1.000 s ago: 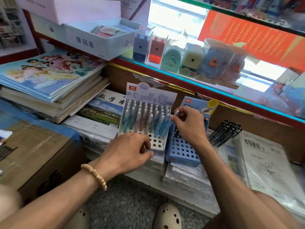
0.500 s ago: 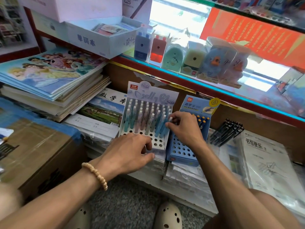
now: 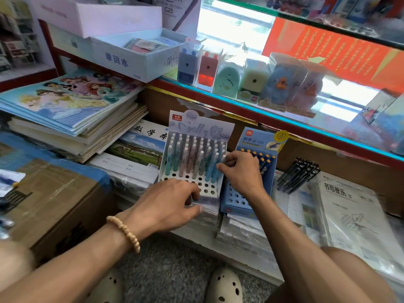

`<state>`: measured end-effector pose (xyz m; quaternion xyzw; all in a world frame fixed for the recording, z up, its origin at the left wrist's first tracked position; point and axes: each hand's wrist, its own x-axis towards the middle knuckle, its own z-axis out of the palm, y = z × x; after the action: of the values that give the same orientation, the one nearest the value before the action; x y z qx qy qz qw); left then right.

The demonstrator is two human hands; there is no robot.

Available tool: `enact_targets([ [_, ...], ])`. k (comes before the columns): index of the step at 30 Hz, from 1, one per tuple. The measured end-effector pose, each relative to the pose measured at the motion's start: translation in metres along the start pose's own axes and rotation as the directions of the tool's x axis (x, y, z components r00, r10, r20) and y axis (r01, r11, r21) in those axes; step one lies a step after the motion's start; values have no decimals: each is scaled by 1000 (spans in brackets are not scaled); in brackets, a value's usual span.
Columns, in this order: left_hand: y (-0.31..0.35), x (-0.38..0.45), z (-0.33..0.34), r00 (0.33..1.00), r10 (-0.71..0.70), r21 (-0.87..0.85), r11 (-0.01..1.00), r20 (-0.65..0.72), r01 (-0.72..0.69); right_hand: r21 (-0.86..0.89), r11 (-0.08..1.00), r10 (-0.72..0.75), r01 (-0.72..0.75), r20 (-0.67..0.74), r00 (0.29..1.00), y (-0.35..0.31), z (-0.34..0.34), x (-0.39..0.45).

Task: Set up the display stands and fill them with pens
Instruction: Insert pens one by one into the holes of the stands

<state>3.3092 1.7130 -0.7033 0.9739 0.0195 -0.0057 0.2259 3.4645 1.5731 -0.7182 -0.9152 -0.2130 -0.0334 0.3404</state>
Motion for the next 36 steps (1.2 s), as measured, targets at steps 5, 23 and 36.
enact_targets([
  [5,-2,-5,-7,1000,-12,0,1000,-5,12,-14,995,-99,98,-95,991,-14,-19,-4],
  [23,-53,-100,-126,934,-244,200,933,-262,300,40,848,-523,528,218,824,-173,-16,17],
  [36,-110,-246,-88,559,-737,-85,629,-380,773,52,545,-730,837,521,442,-298,104,1],
])
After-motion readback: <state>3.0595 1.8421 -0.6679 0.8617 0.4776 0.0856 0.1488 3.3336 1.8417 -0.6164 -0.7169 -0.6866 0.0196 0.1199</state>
